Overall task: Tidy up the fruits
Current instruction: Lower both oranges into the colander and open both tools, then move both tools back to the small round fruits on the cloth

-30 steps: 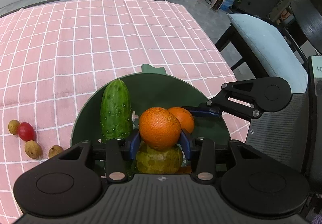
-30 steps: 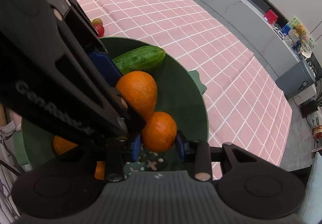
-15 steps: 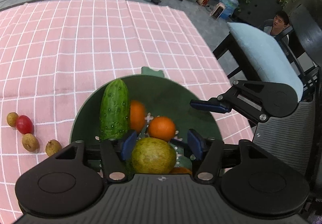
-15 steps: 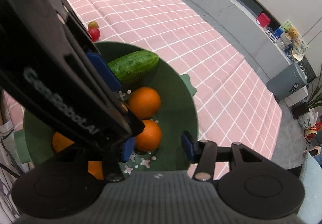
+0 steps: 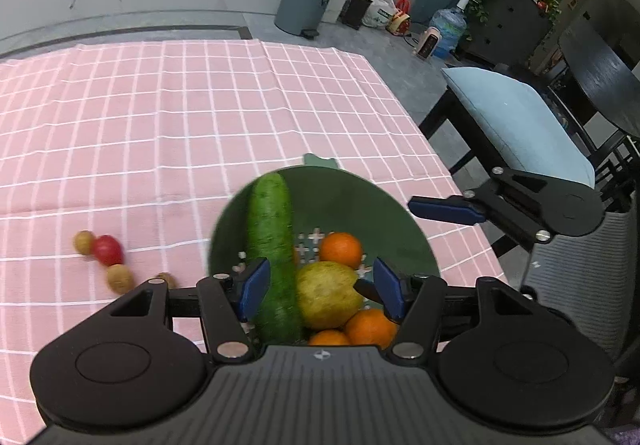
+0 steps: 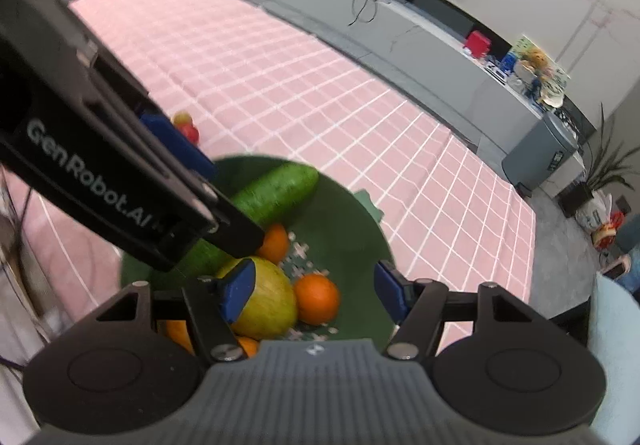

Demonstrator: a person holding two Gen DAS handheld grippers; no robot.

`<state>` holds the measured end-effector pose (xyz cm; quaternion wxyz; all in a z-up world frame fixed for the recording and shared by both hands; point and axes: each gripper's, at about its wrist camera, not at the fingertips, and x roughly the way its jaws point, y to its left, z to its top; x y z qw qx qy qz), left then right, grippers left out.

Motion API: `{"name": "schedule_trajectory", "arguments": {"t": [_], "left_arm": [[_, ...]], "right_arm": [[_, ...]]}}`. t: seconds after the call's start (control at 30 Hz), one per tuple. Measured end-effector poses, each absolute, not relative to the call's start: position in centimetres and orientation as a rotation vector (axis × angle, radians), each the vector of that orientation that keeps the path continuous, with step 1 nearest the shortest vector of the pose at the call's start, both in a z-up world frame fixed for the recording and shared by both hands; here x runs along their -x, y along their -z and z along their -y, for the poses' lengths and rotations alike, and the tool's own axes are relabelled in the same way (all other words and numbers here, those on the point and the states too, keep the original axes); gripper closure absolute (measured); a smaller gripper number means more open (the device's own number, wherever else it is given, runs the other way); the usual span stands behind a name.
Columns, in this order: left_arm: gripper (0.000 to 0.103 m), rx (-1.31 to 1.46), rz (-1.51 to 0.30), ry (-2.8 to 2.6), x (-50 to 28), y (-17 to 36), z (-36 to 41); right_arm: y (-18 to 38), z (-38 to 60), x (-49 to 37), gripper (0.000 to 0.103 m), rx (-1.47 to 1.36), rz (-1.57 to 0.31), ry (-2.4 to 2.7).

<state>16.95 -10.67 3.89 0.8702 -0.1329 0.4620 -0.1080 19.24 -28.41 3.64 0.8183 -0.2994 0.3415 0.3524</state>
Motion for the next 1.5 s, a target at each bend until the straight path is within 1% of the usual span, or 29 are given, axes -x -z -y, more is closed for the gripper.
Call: {"name": "schedule_trajectory", "arguments": {"t": [0.1,0.23,0.7,0.8,0.87,1.0,1.07,1.13,1.2,1.27,1.37,1.43,1.47,1.5], "left_arm": [[0.032,0.265,-0.96,0.21,-16.3,-4.0,9.8],[0.032,0.252,-0.964,0.192,-15.6,-3.7,8.6],[0.032,0.198,-0.955,0.12,-13.2,-2.6,2.5],[0.032,0.181,-0.947,0.125,-12.8,-2.2,1.3],[0.032,0.172,-0.937,0.14,-12.6,-2.0,0.5],[0.032,0.139,-0.924,0.166,-12.0,-1.4,-0.9],[0.032,0.115,-0.924,0.172,-11.8,-1.0,-1.5],[0.035,0.104,-0.922,0.177,-11.7,-0.6,-2.0],[0.04,0.099,-0.92,0.186,-11.7,-0.1,-2.3],[0.042,0.097,-0.909,0.198,-11.7,0.2,-2.5],[0.046,0.105,-0.9,0.217,-12.0,0.8,-2.7],[0.047,0.118,-0.895,0.228,-12.4,1.4,-2.7],[0.048,0.127,-0.895,0.233,-12.7,1.7,-2.7],[0.051,0.133,-0.897,0.235,-12.9,2.0,-2.7]], "right_arm": [[-4.1,27.9,-18.7,0.036,0.56,-0.734,-0.74],[-3.9,26.5,-17.5,0.036,0.531,-0.722,-0.76],[-2.9,20.3,-14.3,0.036,0.58,-0.65,-0.833],[-2.6,19.3,-14.0,0.038,0.602,-0.641,-0.854],[-2.4,18.6,-13.9,0.043,0.624,-0.634,-0.866],[-2.0,17.4,-13.8,0.046,0.663,-0.626,-0.901],[-1.8,16.8,-14.0,0.05,0.675,-0.629,-0.918],[-1.4,16.1,-14.2,0.05,0.688,-0.634,-0.927],[-1.1,15.5,-14.5,0.051,0.697,-0.641,-0.939],[-0.6,14.9,-14.7,0.056,0.712,-0.652,-0.95],[0.2,13.9,-15.2,0.059,0.766,-0.664,-0.963],[0.7,13.4,-15.5,0.062,0.809,-0.666,-0.973],[1.0,13.1,-15.6,0.065,0.831,-0.669,-0.98],[1.2,13.0,-15.8,0.066,0.848,-0.674,-0.986]]}}
